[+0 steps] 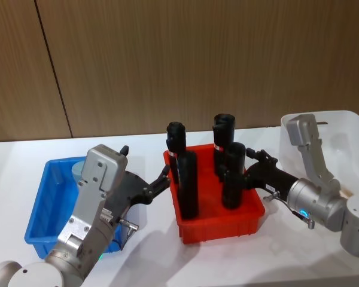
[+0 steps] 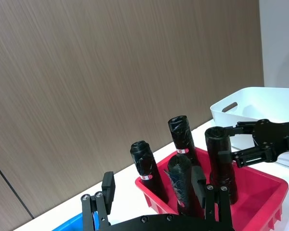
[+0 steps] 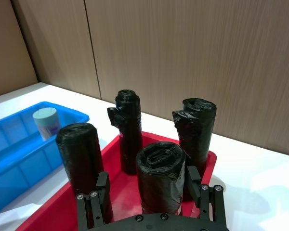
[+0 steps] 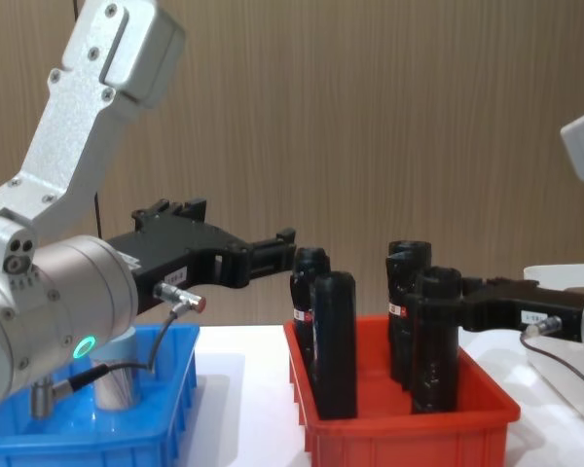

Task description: Pick the cotton swabs from the blue box and place them into the white box.

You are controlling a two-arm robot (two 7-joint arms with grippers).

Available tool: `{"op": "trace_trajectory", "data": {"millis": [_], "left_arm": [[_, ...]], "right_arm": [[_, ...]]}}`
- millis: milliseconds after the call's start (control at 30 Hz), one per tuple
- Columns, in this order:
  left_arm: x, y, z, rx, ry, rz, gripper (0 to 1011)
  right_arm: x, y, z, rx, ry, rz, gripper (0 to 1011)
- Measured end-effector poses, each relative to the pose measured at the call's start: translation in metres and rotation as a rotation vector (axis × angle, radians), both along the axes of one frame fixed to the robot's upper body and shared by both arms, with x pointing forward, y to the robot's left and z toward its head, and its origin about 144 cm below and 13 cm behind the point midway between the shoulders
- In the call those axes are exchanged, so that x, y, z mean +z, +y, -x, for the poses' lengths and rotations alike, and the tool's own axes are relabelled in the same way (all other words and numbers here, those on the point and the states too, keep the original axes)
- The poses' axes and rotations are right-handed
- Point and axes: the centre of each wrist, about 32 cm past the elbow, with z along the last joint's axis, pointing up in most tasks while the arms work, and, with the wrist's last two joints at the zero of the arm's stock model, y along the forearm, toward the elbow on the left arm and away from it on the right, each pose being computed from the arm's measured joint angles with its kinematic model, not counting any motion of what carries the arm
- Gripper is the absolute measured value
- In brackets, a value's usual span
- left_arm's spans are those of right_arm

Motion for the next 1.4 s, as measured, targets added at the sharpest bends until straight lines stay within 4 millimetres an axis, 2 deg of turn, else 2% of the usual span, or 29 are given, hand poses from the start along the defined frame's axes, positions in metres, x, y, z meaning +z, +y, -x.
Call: {"op": "trace_trajectory", "data": {"millis": [600,833,867,900,1133,1400], "left_arm": [[0.000,0.000,0.000,0.000,0.000,0.000,1004],[0.000,0.000,0.000,0.000,0.000,0.000,1004],[0.000,0.000,0.000,0.000,0.000,0.000,1004],[0.000,0.000,0.000,0.000,0.000,0.000,1004],[0.000,0.000,0.000,0.000,0.000,0.000,1004],[0.000,0.000,0.000,0.000,0.000,0.000,1004]], "right_arm": [[-0.005,0.005,-0.020,-0.018,0.021,0.017,986],[-0.006,0.006,-0.024,-0.012,0.022,0.016,826],[-0.006,0.006,-0.025,-0.011,0.022,0.016,770],[-0.006,0.006,-0.025,-0.011,0.022,0.016,770],[-0.006,0.007,-0.028,-0.007,0.020,0.012,550],[-0.001,0.006,-0.026,-0.004,-0.001,-0.007,486]]}}
